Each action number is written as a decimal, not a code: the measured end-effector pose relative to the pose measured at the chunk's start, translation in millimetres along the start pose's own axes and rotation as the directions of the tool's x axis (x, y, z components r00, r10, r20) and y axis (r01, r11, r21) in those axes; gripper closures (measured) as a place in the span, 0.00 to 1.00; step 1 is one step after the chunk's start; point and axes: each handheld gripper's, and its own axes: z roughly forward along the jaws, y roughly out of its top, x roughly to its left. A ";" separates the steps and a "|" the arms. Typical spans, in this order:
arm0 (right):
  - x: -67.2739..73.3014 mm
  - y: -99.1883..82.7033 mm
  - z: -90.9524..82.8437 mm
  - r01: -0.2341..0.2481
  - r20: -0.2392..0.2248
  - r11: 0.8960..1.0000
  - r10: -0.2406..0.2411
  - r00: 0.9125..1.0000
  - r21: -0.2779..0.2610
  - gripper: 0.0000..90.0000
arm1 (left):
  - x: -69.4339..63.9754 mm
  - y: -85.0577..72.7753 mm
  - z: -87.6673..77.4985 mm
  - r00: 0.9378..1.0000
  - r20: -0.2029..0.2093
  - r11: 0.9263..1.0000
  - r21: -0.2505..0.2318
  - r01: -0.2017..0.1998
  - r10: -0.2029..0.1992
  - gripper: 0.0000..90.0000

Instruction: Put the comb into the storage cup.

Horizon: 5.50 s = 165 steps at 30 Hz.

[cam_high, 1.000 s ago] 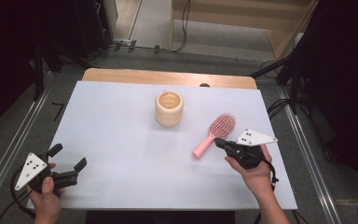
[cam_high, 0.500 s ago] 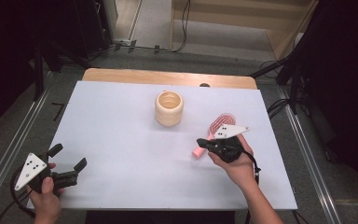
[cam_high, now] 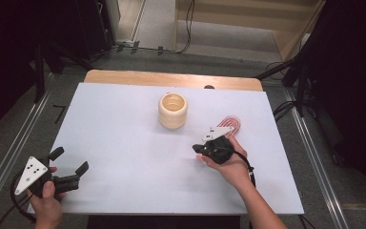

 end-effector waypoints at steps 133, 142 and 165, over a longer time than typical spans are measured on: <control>-81.1 -60.3 -90.4 -0.263 0.142 0.955 0.244 0.959 0.137 0.00 | -1.4 -0.4 -0.1 1.000 -0.002 1.000 -0.001 -0.013 0.013 0.00; -98.9 -55.0 -78.9 -0.307 0.128 0.931 0.286 0.950 0.197 0.00 | -1.4 -0.4 -0.2 1.000 -0.001 1.000 -0.002 -0.014 0.014 0.00; -110.0 -48.7 -43.3 -0.367 0.200 0.848 0.311 0.929 0.382 0.41 | -1.7 -0.4 -0.5 1.000 0.002 1.000 0.000 -0.017 0.017 0.00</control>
